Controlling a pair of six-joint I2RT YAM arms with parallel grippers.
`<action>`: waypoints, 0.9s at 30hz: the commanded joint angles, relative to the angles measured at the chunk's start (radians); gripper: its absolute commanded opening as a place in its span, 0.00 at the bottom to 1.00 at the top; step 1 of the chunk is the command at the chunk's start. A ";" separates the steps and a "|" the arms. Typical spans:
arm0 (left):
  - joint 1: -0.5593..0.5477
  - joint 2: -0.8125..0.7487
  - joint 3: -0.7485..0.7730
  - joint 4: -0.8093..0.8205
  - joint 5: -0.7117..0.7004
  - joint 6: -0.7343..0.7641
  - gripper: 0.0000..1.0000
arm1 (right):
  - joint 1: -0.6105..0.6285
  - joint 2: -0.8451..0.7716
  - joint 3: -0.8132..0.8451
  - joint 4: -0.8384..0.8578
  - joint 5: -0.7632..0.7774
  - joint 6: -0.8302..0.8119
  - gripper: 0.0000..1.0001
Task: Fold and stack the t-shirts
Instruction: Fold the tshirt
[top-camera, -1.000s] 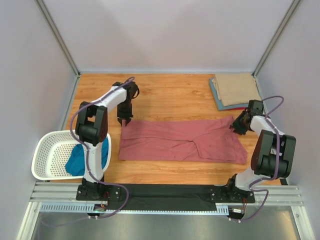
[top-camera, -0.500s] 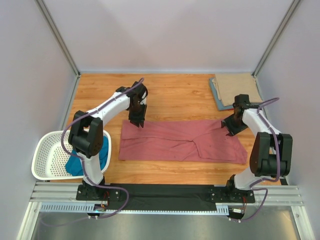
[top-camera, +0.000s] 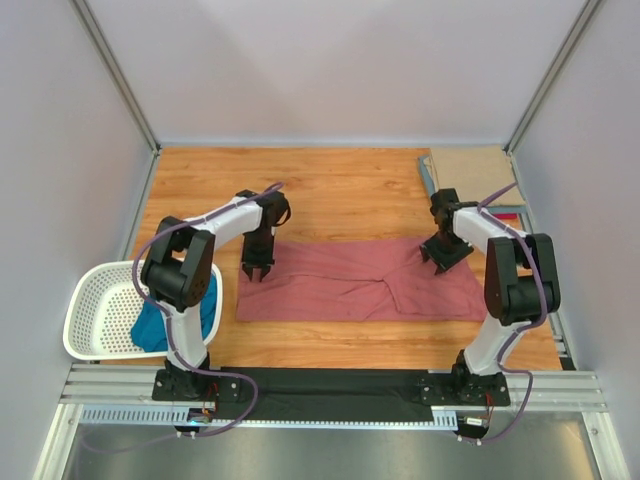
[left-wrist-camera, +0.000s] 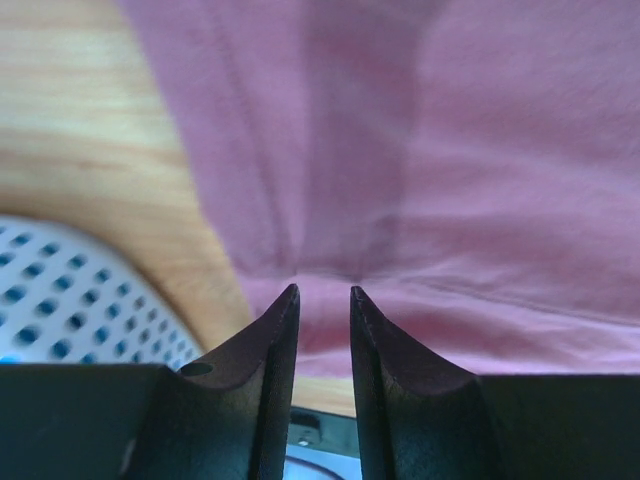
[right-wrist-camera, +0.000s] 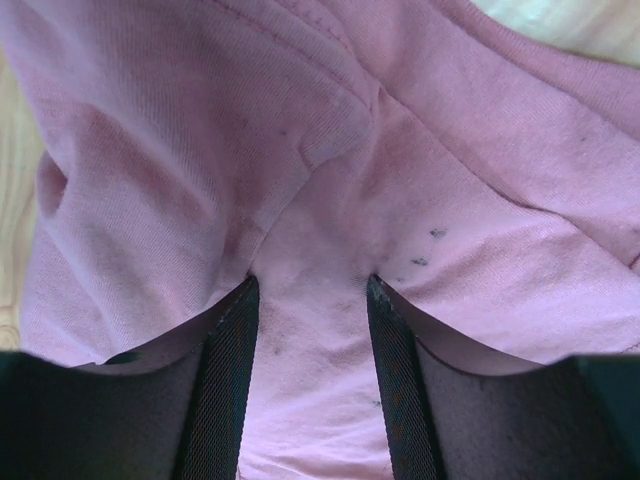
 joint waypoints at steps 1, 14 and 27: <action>0.002 -0.105 0.006 -0.065 -0.153 -0.040 0.34 | 0.045 0.077 0.039 0.072 0.030 -0.007 0.49; 0.109 -0.240 0.167 -0.167 -0.208 0.015 0.34 | 0.141 0.318 0.372 0.076 0.006 -0.104 0.49; 0.109 -0.206 0.169 -0.116 -0.204 0.020 0.34 | 0.235 0.646 0.832 0.132 -0.161 -0.243 0.49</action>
